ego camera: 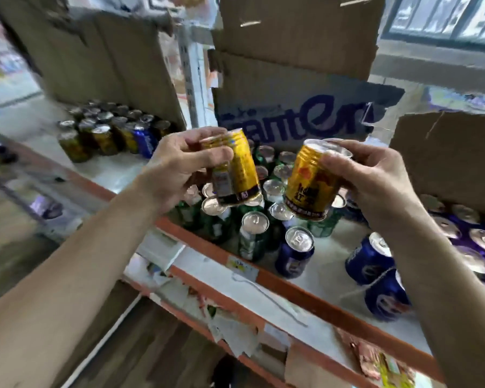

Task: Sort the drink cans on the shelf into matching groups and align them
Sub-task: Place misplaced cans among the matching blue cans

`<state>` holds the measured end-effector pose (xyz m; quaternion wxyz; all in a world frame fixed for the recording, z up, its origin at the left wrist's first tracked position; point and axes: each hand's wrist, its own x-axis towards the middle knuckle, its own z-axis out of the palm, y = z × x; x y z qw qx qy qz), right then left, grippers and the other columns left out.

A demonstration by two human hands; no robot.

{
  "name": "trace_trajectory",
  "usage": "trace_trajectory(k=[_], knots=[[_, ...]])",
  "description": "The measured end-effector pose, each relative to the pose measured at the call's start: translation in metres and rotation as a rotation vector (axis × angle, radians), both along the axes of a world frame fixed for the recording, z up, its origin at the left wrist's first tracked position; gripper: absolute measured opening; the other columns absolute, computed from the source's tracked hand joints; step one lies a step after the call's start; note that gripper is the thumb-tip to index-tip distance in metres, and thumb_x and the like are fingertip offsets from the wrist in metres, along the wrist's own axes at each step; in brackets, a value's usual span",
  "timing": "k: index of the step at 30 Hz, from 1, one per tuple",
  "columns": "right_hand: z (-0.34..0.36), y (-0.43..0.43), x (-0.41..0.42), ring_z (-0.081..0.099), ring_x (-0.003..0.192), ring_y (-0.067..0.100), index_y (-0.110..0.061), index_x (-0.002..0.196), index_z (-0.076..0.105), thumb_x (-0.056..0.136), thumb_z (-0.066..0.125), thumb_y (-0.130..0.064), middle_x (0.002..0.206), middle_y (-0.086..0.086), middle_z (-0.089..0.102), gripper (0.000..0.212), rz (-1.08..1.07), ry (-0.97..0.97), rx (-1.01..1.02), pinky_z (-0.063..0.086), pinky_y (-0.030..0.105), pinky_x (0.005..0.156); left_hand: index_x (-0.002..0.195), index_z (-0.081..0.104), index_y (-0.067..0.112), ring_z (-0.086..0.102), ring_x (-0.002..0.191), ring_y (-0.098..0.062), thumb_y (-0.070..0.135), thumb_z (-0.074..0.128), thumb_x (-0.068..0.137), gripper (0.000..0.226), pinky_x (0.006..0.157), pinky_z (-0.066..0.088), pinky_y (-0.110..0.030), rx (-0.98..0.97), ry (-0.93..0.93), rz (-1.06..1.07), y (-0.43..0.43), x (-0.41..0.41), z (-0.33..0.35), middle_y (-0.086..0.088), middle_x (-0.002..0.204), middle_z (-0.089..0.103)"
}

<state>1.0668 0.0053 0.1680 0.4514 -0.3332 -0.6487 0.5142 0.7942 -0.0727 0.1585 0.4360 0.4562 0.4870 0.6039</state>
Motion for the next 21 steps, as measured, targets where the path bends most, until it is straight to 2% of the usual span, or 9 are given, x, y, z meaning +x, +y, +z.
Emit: trace_trajectory(k=[1,3,6,8,10,13,18,21], knots=[[0.000,-0.005,-0.009,0.071,0.100,0.027,-0.020,0.102,0.077,0.062,0.088,-0.042,0.101,0.005,0.076,0.047,0.046,-0.004,0.002,0.054,0.045,0.097,0.112,0.070,0.013,0.068,0.087,-0.020,0.028,0.087,0.058,0.059,0.079,0.050,-0.038,-0.008,0.039,0.065,-0.017,-0.006,0.001,-0.001,0.098,0.074],[-0.002,-0.016,-0.026,0.071,0.101,0.025,-0.020,0.102,0.077,0.067,0.086,-0.038,0.100,0.004,0.077,0.040,0.130,-0.020,0.004,0.054,0.044,0.098,0.109,0.071,0.017,0.070,0.089,-0.016,0.031,0.086,0.054,0.059,0.077,0.054,-0.033,-0.022,0.115,0.186,-0.050,-0.014,0.003,0.002,0.098,0.075],[-0.006,-0.032,-0.052,0.072,0.100,0.023,-0.014,0.112,0.073,0.069,0.085,-0.031,0.101,0.003,0.077,0.048,0.222,-0.031,0.005,0.056,0.038,0.094,0.110,0.072,0.020,0.070,0.101,-0.019,0.035,0.087,0.051,0.062,0.083,0.056,-0.031,-0.056,0.185,0.308,-0.096,-0.024,0.006,-0.002,0.106,0.075],[-0.006,-0.043,-0.068,0.072,0.100,0.022,-0.016,0.110,0.073,0.067,0.086,-0.033,0.101,0.002,0.077,0.048,0.275,-0.028,0.006,0.054,0.041,0.096,0.111,0.071,0.022,0.069,0.106,-0.018,0.035,0.089,0.052,0.064,0.085,0.056,-0.032,-0.078,0.212,0.360,-0.121,-0.032,0.010,-0.002,0.109,0.075],[-0.005,-0.053,-0.081,0.072,0.098,0.018,-0.018,0.110,0.072,0.065,0.084,-0.036,0.100,0.000,0.077,0.050,0.316,-0.035,-0.006,0.054,0.042,0.096,0.109,0.070,0.023,0.069,0.107,-0.017,0.031,0.090,0.051,0.062,0.086,0.056,-0.030,-0.085,0.206,0.404,-0.139,-0.037,0.011,0.000,0.108,0.075],[-0.004,-0.067,-0.102,0.073,0.097,0.016,-0.014,0.115,0.071,0.063,0.084,-0.038,0.100,0.000,0.077,0.058,0.361,-0.053,-0.013,0.056,0.037,0.093,0.109,0.070,0.024,0.070,0.104,-0.013,0.038,0.088,0.047,0.065,0.082,0.055,-0.025,-0.076,0.231,0.451,-0.161,-0.050,0.012,0.002,0.105,0.076],[-0.002,-0.083,-0.147,0.073,0.093,0.013,-0.016,0.111,0.072,0.063,0.089,-0.033,0.096,-0.003,0.077,0.054,0.423,-0.086,0.023,0.058,0.026,0.081,0.106,0.072,0.024,0.070,0.102,-0.016,0.040,0.089,0.045,0.065,0.088,0.054,-0.034,-0.057,0.248,0.537,-0.188,-0.084,0.005,0.001,0.104,0.076],[0.000,-0.093,-0.180,0.073,0.091,0.010,-0.018,0.108,0.073,0.062,0.085,-0.033,0.094,-0.006,0.077,0.050,0.428,-0.095,0.034,0.056,0.018,0.073,0.107,0.071,0.023,0.070,0.103,-0.019,0.040,0.090,0.044,0.068,0.092,0.055,-0.041,-0.056,0.254,0.557,-0.197,-0.112,0.000,0.000,0.104,0.075]])
